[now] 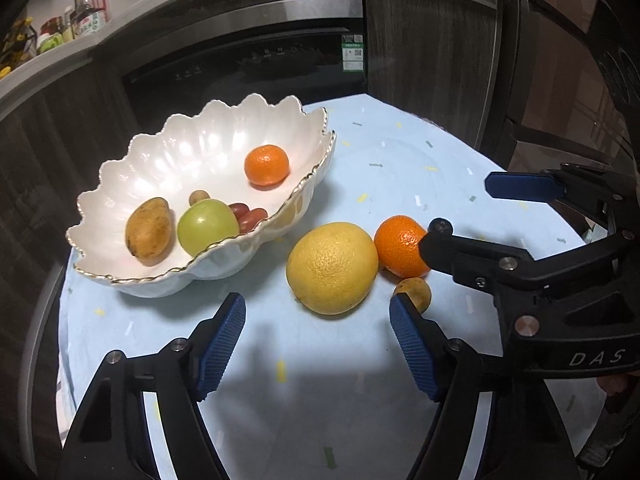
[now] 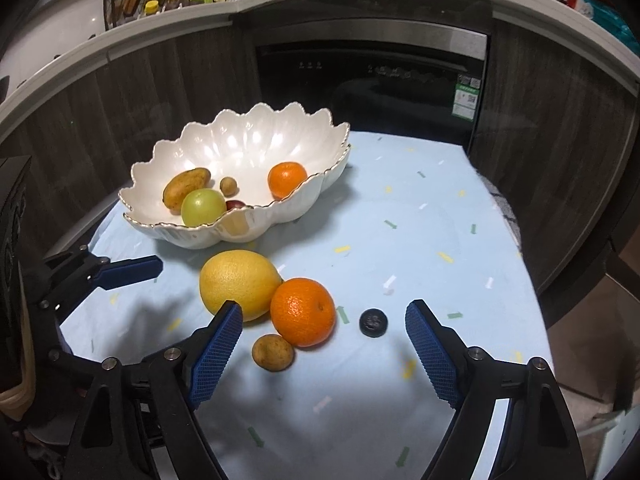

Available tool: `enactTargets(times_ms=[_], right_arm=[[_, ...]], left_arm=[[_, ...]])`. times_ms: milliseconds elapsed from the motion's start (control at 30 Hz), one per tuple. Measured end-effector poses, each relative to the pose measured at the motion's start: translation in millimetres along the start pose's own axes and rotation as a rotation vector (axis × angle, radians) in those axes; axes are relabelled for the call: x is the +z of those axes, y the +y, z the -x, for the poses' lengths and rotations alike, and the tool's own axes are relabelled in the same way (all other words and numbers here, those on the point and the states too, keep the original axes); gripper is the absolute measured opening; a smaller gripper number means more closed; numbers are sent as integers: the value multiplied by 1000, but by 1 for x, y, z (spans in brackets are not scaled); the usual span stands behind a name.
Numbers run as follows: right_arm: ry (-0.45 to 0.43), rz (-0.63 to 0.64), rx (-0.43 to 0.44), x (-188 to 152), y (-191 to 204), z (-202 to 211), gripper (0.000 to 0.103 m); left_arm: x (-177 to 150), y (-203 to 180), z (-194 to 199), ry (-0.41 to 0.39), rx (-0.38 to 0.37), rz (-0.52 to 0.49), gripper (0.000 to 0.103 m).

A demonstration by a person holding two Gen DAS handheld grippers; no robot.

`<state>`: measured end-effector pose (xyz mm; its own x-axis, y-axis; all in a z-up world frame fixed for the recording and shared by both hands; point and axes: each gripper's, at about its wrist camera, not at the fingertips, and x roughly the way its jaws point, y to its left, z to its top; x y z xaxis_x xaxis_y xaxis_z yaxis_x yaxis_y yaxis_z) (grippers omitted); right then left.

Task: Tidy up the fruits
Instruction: 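Close the left gripper on the yellow grapefruit while the right gripper grasps the orange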

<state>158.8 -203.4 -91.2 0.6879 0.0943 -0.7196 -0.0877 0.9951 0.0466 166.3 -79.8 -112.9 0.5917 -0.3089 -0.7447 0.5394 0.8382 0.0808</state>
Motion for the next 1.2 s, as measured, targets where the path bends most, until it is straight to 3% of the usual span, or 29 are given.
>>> enactTargets(times_ms=[500, 900, 1000, 1100, 1200], right_arm=[[87, -12, 36, 2, 3, -30, 69], [105, -54, 81, 3, -4, -43, 61], [113, -69, 109, 3, -5, -46, 57], [110, -82, 142, 3, -5, -47, 47], [102, -69, 128, 3, -3, -46, 46]], left_arm=[[4, 8, -23, 26, -56, -33, 73], [12, 3, -38, 32, -99, -72, 73], [13, 2, -42, 38, -115, -70, 68], [14, 3, -43, 38, -113, -57, 65], [13, 6, -43, 33, -94, -49, 56]])
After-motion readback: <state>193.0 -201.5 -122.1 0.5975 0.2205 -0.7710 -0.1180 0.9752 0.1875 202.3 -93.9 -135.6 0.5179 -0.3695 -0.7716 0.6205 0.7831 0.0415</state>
